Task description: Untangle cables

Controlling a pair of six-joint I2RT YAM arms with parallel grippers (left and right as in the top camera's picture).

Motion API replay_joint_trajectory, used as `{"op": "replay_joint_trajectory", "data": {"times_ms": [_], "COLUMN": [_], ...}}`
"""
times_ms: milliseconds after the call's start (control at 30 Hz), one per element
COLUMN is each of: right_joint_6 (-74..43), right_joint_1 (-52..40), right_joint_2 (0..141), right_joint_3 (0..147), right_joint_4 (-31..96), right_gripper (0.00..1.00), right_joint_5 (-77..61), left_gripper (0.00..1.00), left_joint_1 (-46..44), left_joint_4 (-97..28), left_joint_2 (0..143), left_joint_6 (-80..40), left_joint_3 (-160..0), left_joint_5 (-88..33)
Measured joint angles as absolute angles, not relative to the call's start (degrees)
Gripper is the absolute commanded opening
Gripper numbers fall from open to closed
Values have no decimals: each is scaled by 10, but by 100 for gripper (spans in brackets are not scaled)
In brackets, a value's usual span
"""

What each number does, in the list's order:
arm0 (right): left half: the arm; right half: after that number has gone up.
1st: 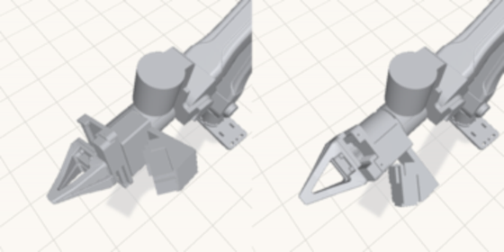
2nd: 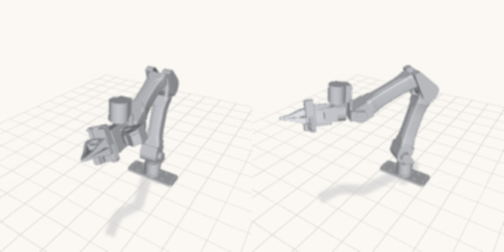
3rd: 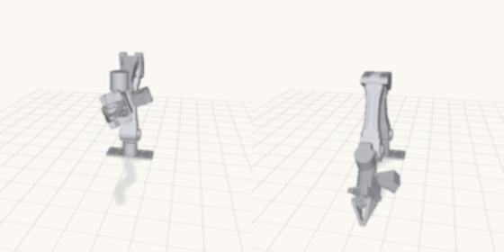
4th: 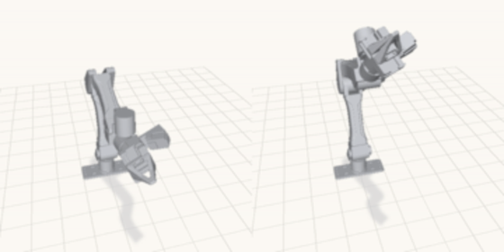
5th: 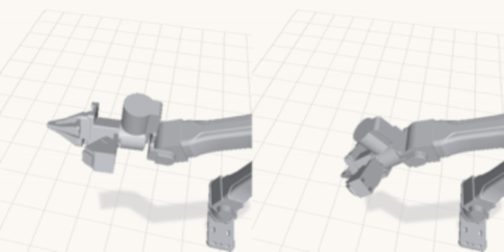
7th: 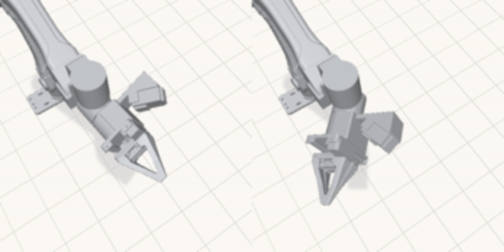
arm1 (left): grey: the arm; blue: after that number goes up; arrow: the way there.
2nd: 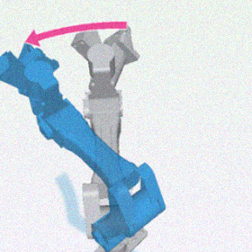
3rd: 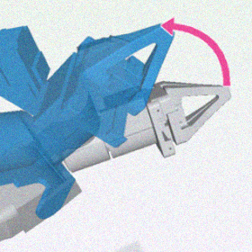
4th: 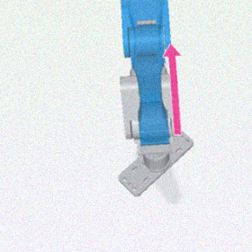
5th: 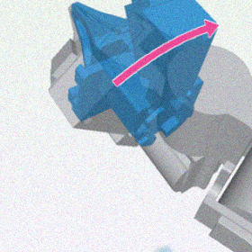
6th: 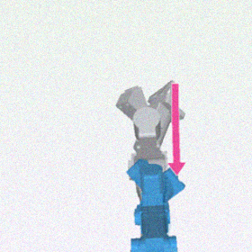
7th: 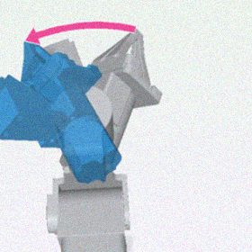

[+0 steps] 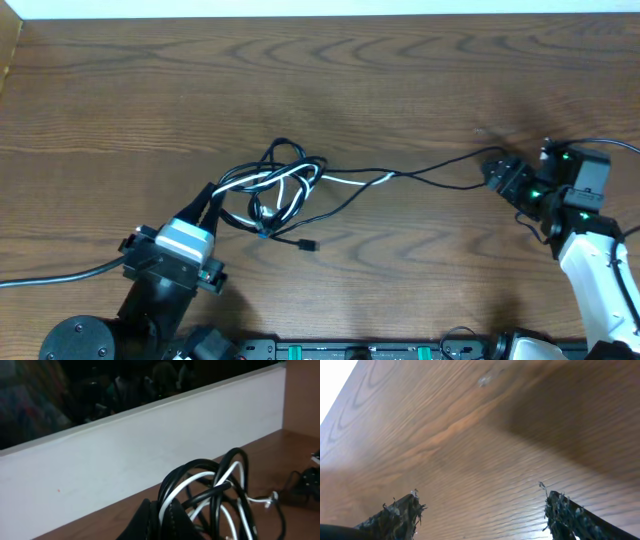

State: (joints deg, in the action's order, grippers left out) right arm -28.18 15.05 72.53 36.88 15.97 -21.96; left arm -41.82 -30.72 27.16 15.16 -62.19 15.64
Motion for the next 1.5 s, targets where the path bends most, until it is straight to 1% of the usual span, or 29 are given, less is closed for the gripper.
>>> {"op": "replay_joint_trajectory", "data": {"times_ms": [200,333,467,633,767,900,967,1067,1167,1367,1500], "right_joint_6": [-281,-281,-281,-281,-281,-282,-283,-281,-276,-273,-269], "right_joint_1": [227,293,331,342,342,342,342,339,318,216,133], "right_joint_2": [725,725,725,725,725,725,725,725,725,725,725], "right_joint_3": [369,369,369,369,369,369,369,369,369,369,369], "right_joint_4": [160,160,158,150,128,92,78,71,70,58,27], "right_gripper": [77,77,77,77,77,78,81,87,90,92,96], "right_joint_5": [-232,-237,-260,-302,-372,-486,-550,-638,-700,-745,-743], "left_gripper": [8,7,8,8,8,8,8,8,8,8,8], "left_joint_1": [-419,-420,-420,-420,-420,-420,-420,-420,-420,-420,-420], "left_joint_4": [-310,-307,-306,-307,-315,-336,-346,-362,-369,-375,-372], "left_joint_2": [273,271,271,271,271,271,271,271,271,271,280], "left_joint_6": [141,108,82,47,35,29,28,27,27,28,28], "left_joint_3": [-622,-622,-622,-622,-622,-622,-622,-622,-622,-619,-608], "left_joint_5": [186,240,264,276,278,278,278,267,235,137,100]}}
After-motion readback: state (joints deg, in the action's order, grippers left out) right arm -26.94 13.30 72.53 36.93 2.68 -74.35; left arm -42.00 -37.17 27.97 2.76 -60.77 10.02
